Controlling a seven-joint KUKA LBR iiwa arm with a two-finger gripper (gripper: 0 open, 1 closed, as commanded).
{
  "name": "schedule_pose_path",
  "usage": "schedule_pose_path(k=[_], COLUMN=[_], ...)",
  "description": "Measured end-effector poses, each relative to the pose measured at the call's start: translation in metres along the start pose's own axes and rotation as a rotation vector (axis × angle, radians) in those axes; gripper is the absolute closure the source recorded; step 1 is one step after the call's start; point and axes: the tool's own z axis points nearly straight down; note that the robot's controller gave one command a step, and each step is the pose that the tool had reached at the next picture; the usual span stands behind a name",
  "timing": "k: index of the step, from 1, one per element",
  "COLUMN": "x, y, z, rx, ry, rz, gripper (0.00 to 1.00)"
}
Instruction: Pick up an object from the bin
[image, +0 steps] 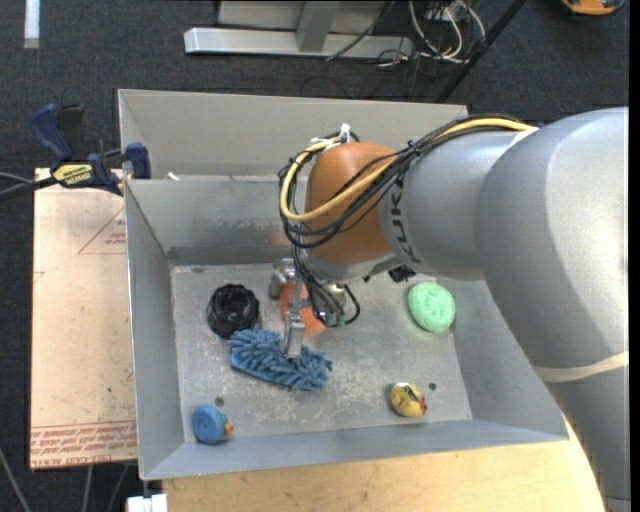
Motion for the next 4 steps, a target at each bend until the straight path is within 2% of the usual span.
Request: schedule_pose_path(k=[1,2,3,4], x=[0.012,0.032,0.032,0.032], y=[-0.011,-0.061,-0.061,-0.061], z=[-0.002,-0.001,-0.001,-0.001], rx=[-0.001,-0.001,-0.002,-0.002], ry=[-0.01,-0.002,-0.002,-0.002], rz=[0.007,-0.087,-0.087,-0.087], gripper=[0.0,1.0,0.0,0.0])
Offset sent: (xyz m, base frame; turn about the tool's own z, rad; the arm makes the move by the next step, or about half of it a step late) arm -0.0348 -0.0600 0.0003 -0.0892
